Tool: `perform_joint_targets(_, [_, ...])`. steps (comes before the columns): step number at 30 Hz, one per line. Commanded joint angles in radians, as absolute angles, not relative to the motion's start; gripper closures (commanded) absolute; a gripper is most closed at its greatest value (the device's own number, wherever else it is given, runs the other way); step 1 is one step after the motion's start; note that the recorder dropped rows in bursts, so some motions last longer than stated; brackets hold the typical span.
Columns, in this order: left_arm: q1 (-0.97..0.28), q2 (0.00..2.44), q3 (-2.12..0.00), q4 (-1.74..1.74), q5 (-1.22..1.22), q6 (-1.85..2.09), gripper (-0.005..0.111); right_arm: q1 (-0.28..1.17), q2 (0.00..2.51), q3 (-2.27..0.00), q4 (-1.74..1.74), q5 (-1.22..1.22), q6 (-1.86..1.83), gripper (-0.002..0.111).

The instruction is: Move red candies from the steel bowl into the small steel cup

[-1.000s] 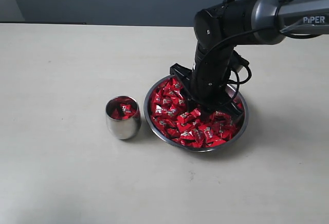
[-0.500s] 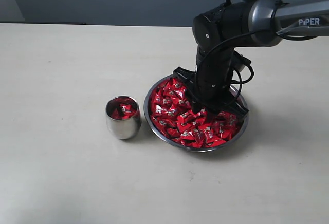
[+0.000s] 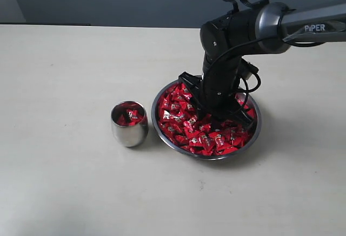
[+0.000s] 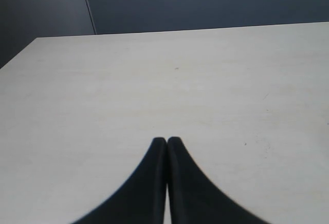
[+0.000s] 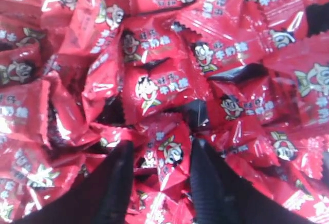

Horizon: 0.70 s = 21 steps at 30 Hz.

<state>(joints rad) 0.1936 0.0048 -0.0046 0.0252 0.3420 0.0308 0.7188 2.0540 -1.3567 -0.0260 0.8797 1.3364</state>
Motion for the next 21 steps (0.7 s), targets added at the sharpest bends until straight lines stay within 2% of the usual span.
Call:
perform_joint_targets(1, [0.187, 0.000, 0.000, 0.027, 0.334, 0.029, 0.106, 0.731, 2.059, -1.360, -0.025, 0.887, 1.334, 0.072])
perform_joint_targets(21, [0.187, 0.000, 0.000, 0.027, 0.334, 0.029, 0.106, 0.758, 2.067, -1.360, -0.062, 0.910, 1.336, 0.072])
